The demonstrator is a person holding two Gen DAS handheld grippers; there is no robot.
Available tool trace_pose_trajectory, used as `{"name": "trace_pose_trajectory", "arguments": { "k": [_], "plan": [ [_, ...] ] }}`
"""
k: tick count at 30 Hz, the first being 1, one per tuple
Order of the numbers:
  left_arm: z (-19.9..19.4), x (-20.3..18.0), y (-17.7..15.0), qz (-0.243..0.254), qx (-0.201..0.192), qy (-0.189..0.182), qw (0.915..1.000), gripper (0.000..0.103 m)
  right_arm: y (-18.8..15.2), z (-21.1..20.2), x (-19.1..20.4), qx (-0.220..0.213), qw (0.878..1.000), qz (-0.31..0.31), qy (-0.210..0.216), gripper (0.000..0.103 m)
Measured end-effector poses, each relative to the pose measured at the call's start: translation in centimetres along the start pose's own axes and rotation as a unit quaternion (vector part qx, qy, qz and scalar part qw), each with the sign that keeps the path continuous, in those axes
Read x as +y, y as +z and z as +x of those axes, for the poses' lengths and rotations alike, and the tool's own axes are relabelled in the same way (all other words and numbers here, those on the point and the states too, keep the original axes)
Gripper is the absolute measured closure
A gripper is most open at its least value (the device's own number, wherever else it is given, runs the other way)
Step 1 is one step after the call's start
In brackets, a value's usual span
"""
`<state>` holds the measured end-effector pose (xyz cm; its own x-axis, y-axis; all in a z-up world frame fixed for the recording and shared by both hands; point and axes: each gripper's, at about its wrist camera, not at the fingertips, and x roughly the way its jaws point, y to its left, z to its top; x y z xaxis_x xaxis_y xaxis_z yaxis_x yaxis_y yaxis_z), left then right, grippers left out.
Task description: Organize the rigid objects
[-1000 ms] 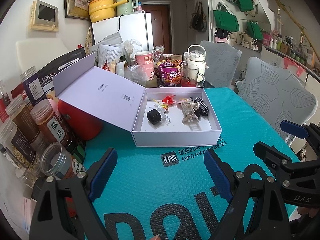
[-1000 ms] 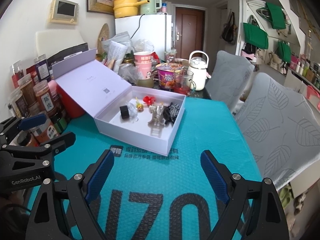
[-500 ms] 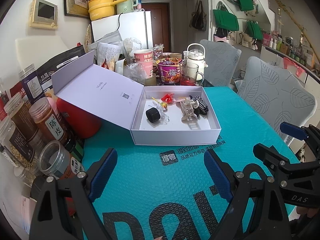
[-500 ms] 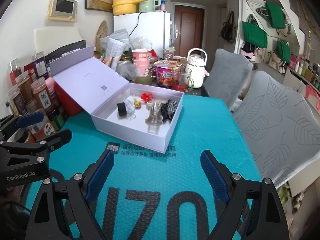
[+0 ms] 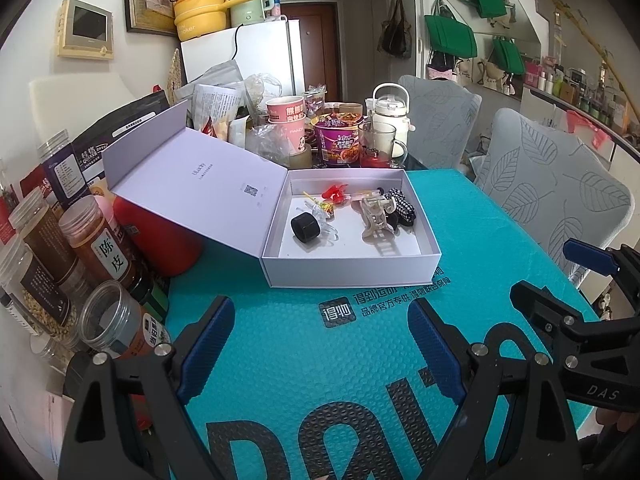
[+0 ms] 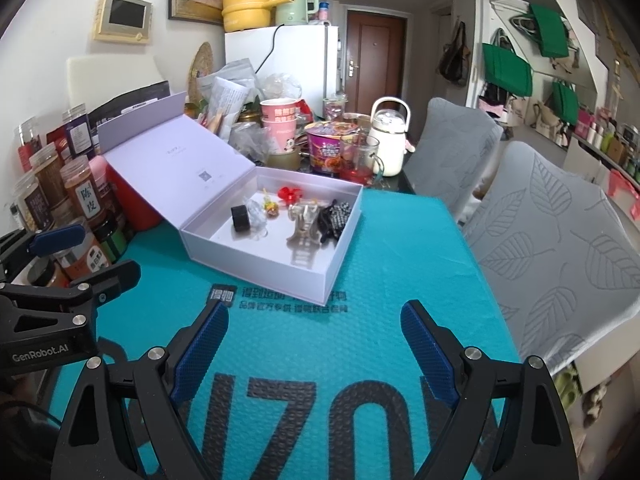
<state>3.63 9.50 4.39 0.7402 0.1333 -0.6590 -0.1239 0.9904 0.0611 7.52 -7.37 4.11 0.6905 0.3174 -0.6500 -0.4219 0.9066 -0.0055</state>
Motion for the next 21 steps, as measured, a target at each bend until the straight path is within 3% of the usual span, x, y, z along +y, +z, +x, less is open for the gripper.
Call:
{"name": "trace_pose_trajectory", "arguments": {
  "k": [21],
  "plan": [
    [-0.08, 0.08, -0.05, 0.000, 0.000, -0.005, 1.0000, 0.014, -0.01, -0.09, -0.20, 0.000, 1.000, 0.000, 0.000, 0.014]
  ]
}}
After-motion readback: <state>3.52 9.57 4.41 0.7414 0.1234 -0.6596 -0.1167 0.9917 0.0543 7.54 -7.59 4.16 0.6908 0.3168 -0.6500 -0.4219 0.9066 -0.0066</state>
